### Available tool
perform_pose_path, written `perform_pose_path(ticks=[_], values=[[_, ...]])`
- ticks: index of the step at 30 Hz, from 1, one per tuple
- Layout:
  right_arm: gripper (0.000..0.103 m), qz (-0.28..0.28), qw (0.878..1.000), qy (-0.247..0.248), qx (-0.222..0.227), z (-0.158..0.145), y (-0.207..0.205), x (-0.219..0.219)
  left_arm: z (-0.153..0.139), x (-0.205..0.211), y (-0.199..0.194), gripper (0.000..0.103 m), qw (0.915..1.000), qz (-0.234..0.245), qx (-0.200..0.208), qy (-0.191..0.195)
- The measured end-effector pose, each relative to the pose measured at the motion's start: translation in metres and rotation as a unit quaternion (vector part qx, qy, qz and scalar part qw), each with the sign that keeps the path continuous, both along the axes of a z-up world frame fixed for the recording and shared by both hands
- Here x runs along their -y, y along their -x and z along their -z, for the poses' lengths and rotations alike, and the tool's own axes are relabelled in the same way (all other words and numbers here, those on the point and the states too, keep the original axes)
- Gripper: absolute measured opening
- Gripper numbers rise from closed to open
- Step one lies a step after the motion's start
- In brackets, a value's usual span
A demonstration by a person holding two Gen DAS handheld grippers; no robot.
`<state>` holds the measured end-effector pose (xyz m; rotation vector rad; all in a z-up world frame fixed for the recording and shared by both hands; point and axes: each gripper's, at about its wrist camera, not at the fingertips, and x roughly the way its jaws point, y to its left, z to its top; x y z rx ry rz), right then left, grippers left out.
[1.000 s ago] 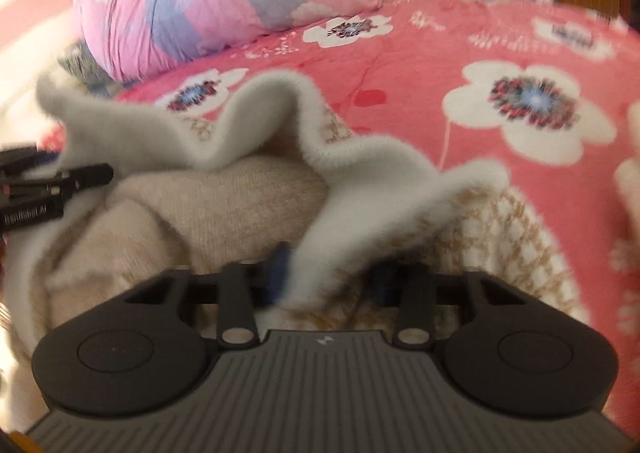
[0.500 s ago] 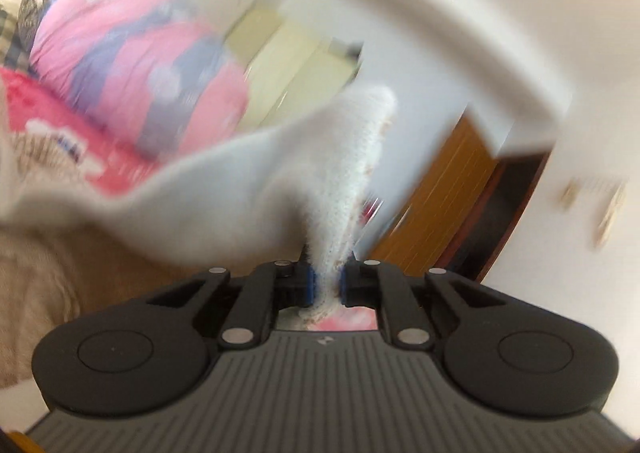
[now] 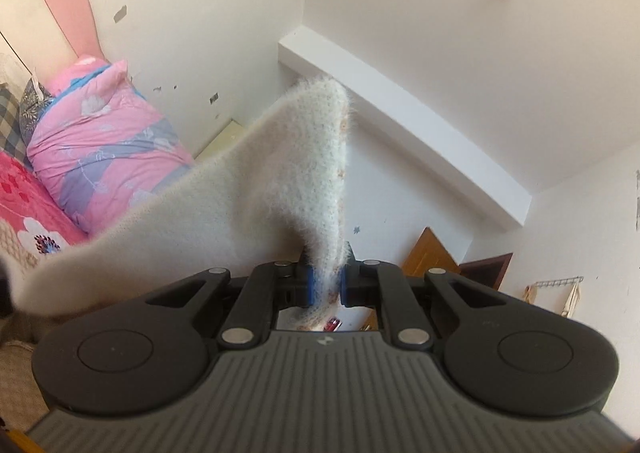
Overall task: Fold clothes
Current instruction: 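Lift the cardigan high with both grippers and shake it out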
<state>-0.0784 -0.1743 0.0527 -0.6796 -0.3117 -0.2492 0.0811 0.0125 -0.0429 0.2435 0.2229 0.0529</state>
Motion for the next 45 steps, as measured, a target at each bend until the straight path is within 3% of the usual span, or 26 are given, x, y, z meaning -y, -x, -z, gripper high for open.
perform_pose_path(ticks=[4,7,11,19,24,26,28,34,38,42,45], values=[[0.009,0.004,1.0,-0.01,0.009,-0.012,0.012,0.007,-0.037,-0.018,0.022,0.034,0.9934,-0.066,0.077,0.054],[0.009,0.003,1.0,-0.021,0.022,-0.017,0.018,0.012,-0.072,-0.03,0.045,0.034,0.9834,-0.095,0.141,0.064],[0.009,0.0,0.998,-0.031,0.047,-0.032,0.015,0.013,-0.128,-0.042,0.068,0.034,0.9739,-0.094,0.189,0.083],[0.011,-0.03,0.989,-0.061,0.128,-0.109,0.027,0.04,-0.243,-0.042,0.123,0.034,0.9435,-0.08,0.318,0.046],[0.012,-0.062,0.984,-0.087,0.144,-0.152,0.027,0.058,-0.282,-0.04,0.142,0.034,0.9341,-0.067,0.349,0.033],[0.013,-0.073,0.984,-0.09,0.133,-0.16,0.021,0.063,-0.284,-0.038,0.144,0.035,0.9331,-0.071,0.352,0.017],[0.013,-0.081,0.985,-0.093,0.123,-0.162,0.017,0.068,-0.277,-0.039,0.141,0.035,0.9373,-0.069,0.341,0.023],[0.013,-0.07,0.988,-0.083,0.111,-0.143,-0.027,0.069,-0.233,-0.053,0.078,0.035,0.9466,-0.082,0.311,0.007],[0.013,-0.066,0.991,-0.071,0.087,-0.139,-0.08,0.072,-0.222,-0.054,0.014,0.035,0.9505,-0.095,0.296,-0.008],[0.015,-0.062,0.994,-0.076,0.038,-0.143,-0.176,0.085,-0.219,-0.039,-0.079,0.035,0.9534,-0.112,0.278,-0.037],[0.015,-0.054,0.994,-0.09,-0.012,-0.138,-0.264,0.096,-0.201,-0.023,-0.159,0.036,0.9554,-0.132,0.255,-0.071]])
